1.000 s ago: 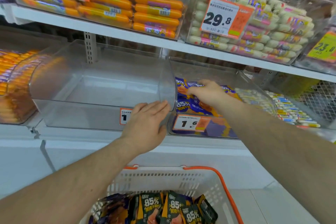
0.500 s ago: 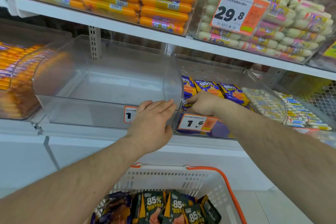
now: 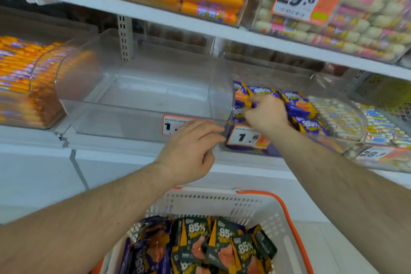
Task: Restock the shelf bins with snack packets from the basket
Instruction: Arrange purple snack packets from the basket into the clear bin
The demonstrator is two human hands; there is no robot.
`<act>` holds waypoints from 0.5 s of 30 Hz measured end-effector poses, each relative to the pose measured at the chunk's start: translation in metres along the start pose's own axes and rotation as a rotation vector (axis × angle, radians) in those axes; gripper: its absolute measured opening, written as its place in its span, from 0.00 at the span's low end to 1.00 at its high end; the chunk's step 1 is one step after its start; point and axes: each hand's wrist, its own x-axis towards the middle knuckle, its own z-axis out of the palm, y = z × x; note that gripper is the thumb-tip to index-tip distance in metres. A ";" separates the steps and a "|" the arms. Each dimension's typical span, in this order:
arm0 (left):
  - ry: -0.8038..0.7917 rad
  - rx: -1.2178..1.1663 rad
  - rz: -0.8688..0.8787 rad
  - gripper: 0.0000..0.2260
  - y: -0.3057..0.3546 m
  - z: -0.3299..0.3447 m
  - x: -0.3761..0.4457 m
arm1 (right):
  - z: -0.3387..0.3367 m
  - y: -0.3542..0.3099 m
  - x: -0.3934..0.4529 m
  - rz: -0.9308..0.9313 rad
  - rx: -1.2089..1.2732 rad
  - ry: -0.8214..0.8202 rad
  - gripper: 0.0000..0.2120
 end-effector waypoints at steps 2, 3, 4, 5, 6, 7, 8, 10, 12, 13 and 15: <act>-0.171 -0.027 -0.010 0.16 0.000 -0.001 -0.018 | 0.012 0.004 -0.026 -0.229 0.055 0.512 0.13; -0.319 -0.046 -0.078 0.17 0.000 -0.003 -0.026 | 0.020 0.001 -0.045 -0.328 0.098 0.630 0.11; -0.483 -0.054 -0.157 0.17 -0.002 -0.003 -0.034 | 0.034 -0.002 -0.065 -0.395 0.158 0.641 0.08; -0.656 -0.034 -0.226 0.18 -0.005 -0.004 -0.042 | 0.052 -0.003 -0.085 -0.438 0.226 0.570 0.06; -0.821 0.007 -0.278 0.18 -0.009 -0.004 -0.049 | 0.071 -0.004 -0.103 -0.456 0.292 0.446 0.05; -0.975 0.050 -0.316 0.18 -0.013 -0.006 -0.054 | 0.091 -0.006 -0.120 -0.444 0.332 0.294 0.05; -1.105 0.084 -0.346 0.18 -0.018 -0.008 -0.060 | 0.112 -0.007 -0.137 -0.407 0.336 0.124 0.05; -1.278 0.143 -0.379 0.16 -0.025 -0.012 -0.069 | 0.147 -0.011 -0.163 -0.248 0.289 -0.250 0.06; -1.320 0.151 -0.406 0.16 -0.029 -0.016 -0.073 | 0.176 -0.018 -0.183 -0.101 0.213 -0.588 0.09; -1.306 0.137 -0.424 0.17 -0.030 -0.019 -0.072 | 0.189 -0.023 -0.191 -0.074 0.192 -0.729 0.10; -1.242 0.110 -0.467 0.18 -0.032 -0.024 -0.069 | 0.208 -0.035 -0.203 -0.033 0.211 -0.927 0.12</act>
